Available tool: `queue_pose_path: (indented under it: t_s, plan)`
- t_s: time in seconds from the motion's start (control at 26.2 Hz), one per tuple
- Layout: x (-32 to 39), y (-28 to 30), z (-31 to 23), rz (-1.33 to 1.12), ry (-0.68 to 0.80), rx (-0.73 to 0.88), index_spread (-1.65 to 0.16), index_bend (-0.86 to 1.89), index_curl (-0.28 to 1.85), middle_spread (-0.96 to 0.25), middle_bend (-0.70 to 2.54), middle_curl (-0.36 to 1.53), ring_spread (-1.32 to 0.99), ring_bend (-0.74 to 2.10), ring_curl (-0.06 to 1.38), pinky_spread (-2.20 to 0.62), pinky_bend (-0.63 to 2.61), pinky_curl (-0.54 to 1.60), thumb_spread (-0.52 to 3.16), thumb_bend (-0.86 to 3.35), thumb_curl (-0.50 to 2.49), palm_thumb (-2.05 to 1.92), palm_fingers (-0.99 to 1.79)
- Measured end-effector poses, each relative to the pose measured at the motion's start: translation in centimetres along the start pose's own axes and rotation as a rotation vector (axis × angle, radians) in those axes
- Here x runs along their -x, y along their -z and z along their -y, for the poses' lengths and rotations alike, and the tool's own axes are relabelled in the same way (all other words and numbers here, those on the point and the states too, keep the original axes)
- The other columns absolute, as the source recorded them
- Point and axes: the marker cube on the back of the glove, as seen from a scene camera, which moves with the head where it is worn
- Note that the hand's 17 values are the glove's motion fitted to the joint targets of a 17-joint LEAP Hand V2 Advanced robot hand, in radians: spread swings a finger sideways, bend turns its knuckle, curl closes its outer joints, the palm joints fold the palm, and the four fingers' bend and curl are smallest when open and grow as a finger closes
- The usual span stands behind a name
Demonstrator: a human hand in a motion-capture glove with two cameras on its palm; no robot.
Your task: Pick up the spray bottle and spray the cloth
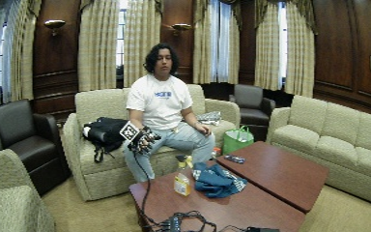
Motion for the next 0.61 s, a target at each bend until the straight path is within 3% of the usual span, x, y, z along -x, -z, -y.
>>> queue_pose_path:
  t_s: [0.23, 0.38, 0.61]
  plan:
    - [-1.7, -2.3, 1.9, 0.092, -0.046, 0.099, -0.40, 0.08, 0.23, -0.13, 0.24, 0.33, -0.16, 0.40, 0.33, 0.13, 0.25, 0.30, 1.01, 0.07, 0.27, 0.61, 0.64]
    - [-2.6, -3.5, 4.3, 0.172, -0.164, 0.106, -0.40, 0.09, 0.22, -0.14, 0.24, 0.34, -0.17, 0.42, 0.34, 0.12, 0.26, 0.31, 1.01, 0.06, 0.29, 0.65, 0.64]
    - [-3.0, -5.9, 7.0, 0.233, -0.186, 0.112, -0.40, 0.10, 0.21, -0.15, 0.25, 0.36, -0.18, 0.44, 0.35, 0.10, 0.26, 0.32, 1.01, 0.04, 0.31, 0.70, 0.64]
